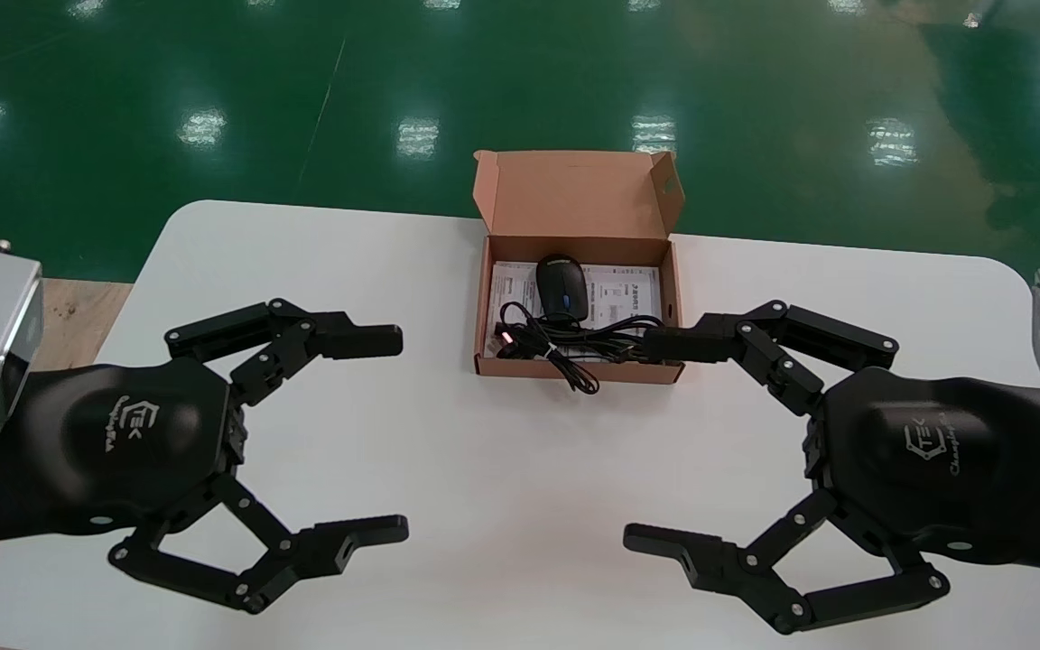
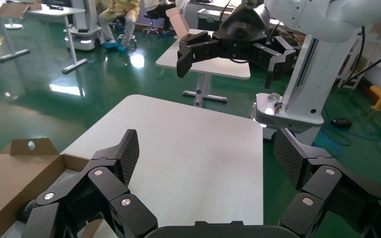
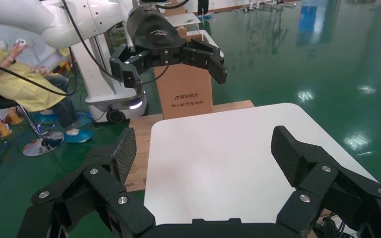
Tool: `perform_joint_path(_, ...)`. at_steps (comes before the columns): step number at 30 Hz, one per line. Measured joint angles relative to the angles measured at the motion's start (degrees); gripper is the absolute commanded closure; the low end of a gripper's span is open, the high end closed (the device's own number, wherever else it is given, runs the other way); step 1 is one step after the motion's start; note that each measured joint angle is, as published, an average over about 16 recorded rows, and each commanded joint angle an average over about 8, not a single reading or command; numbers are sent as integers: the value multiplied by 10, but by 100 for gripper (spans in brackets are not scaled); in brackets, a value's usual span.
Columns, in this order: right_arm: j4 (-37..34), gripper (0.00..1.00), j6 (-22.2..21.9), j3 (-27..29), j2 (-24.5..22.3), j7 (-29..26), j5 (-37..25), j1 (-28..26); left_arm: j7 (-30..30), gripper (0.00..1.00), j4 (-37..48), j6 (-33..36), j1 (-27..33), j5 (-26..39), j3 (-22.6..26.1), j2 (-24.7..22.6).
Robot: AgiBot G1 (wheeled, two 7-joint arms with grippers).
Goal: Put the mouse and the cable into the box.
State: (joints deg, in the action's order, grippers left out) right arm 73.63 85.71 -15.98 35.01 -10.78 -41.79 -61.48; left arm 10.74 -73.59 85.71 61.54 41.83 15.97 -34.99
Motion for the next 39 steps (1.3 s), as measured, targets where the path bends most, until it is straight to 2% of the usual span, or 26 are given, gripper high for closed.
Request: perform_joint_path(39, -1, 0, 0, 0, 0, 1, -1, -1, 0, 0, 0, 0, 0, 0, 1, 0)
